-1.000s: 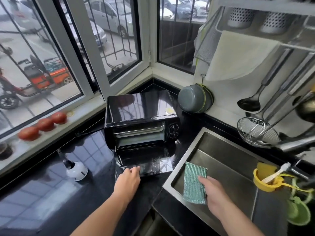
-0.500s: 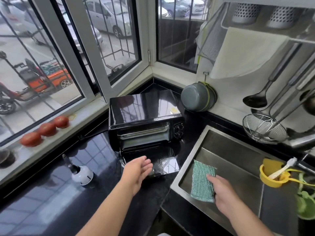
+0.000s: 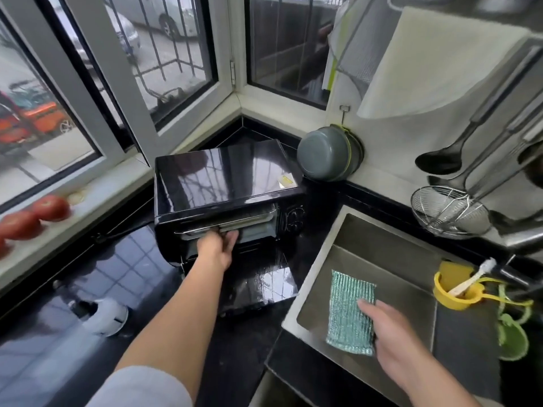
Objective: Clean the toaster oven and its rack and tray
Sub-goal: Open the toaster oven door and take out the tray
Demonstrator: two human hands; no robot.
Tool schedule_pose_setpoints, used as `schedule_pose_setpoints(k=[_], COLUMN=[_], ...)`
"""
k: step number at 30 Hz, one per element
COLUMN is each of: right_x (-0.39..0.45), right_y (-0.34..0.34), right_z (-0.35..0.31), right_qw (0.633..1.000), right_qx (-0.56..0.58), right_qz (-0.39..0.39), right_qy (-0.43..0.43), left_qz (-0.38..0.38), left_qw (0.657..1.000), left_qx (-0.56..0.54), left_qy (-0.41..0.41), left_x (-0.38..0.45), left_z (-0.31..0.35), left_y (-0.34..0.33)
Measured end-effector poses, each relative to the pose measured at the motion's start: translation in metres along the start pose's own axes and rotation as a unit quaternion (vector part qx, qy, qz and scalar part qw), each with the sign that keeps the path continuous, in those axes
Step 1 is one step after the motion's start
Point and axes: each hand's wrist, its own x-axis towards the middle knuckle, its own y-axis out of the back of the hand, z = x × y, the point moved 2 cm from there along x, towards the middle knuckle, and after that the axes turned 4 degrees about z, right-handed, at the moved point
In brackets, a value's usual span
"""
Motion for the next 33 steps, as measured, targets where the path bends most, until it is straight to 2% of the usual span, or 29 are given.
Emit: schedule_pose_setpoints(k=[6,13,18,23,28,33], right_x=[-0.009,-0.010,-0.012,-0.006,-0.004,-0.012], right_y=[0.015,0.013,-0.004,-0.025,-0.052,-0.076], right_z=[0.001,0.011,0.013,0.018,0.029,0.037], right_qw=[0.999,0.995,0.988,0.980,0.972,0.966], right_qx=[-0.021,-0.030,-0.046,-0.080,-0.112,-0.132], right_qz=[-0.021,-0.093,-0.147,-0.180,-0.208,-0.223], right_qy=[0.023,0.009,0.009,0.002,-0.006,-0.006], left_qz=[0.014,0.023,0.040,0.101,0.180,0.244], left_qw=[1.000,0.997,0.988,0.980,0.956,0.936], left_qx=[-0.024,-0.067,-0.144,-0.174,-0.227,-0.250], left_qy=[0.002,0.027,0.030,-0.006,-0.043,-0.051], left_x=[-0.045,-0.155,-0.209,-0.230,-0.251,-0.245], left_z=[-0.035,-0.090,-0.110,-0.101,-0.099,-0.101], left_y=[0.036,0.112,0.147,0.210,0.285,0.327])
